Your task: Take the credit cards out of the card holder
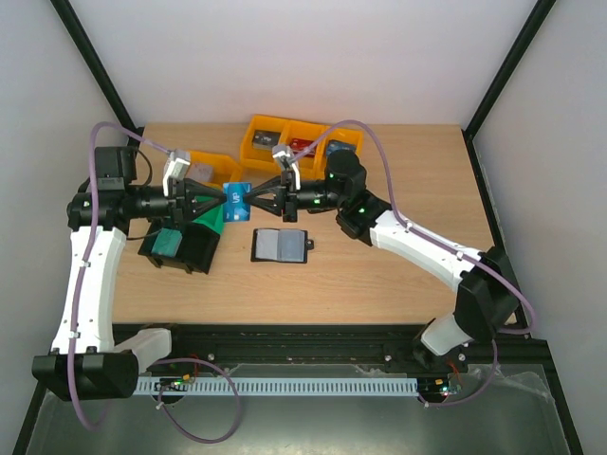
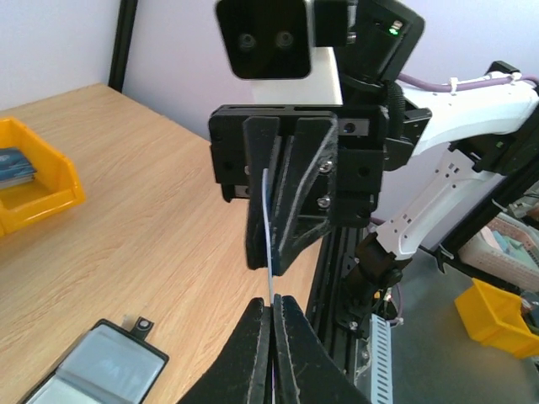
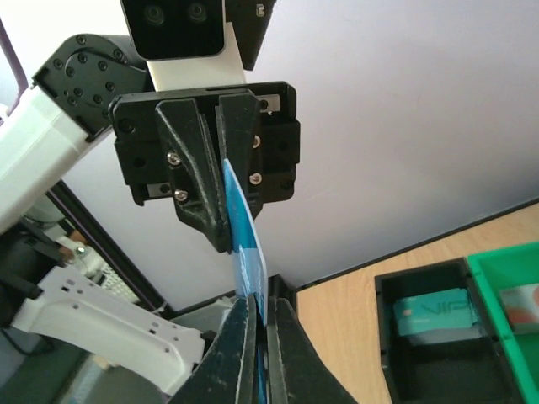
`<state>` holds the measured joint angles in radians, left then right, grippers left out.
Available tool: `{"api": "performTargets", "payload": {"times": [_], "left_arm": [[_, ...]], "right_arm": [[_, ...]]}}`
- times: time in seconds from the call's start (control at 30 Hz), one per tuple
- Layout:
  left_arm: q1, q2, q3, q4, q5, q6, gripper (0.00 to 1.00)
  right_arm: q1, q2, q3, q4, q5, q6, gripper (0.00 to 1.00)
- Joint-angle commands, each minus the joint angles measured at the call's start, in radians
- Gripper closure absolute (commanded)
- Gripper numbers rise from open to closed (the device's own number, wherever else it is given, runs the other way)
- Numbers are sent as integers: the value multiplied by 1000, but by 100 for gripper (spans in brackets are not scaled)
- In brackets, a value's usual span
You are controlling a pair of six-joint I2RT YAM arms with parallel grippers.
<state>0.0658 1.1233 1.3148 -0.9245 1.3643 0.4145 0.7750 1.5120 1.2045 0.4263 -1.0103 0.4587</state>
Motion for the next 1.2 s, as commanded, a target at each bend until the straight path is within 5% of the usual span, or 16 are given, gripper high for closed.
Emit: {"api": "performTargets", "payload": {"times": [0.0,0.1,0.2,0.27,0.37,0.47,0.8,1.17], "left_arm": [[-1,-5,14,27,16,-10,98],[-1,-9,-9,78,-14,-83,95],[1,-17,-84,292,-201,-373,32],[16,-16,-145,412,-407,-504,3],[34,-13,-212,476,-632,-567,1],[38,-16,-258,510,-669,-585,1],[39,-16,-286,522,-616,-586,0],[40,-4,-289,519,-575,-579,0]], "right_arm": [[8,-3,30,23,-5,14,98],[1,-22,29,3,37,20,99],[-60,-27,17,8,165,143,98],[-148,-22,-20,46,277,323,98],[-315,-4,-137,142,413,699,99],[-408,19,-245,279,574,912,98],[-422,231,-120,130,1170,1090,98],[-427,551,197,-95,1167,1205,98]]}}
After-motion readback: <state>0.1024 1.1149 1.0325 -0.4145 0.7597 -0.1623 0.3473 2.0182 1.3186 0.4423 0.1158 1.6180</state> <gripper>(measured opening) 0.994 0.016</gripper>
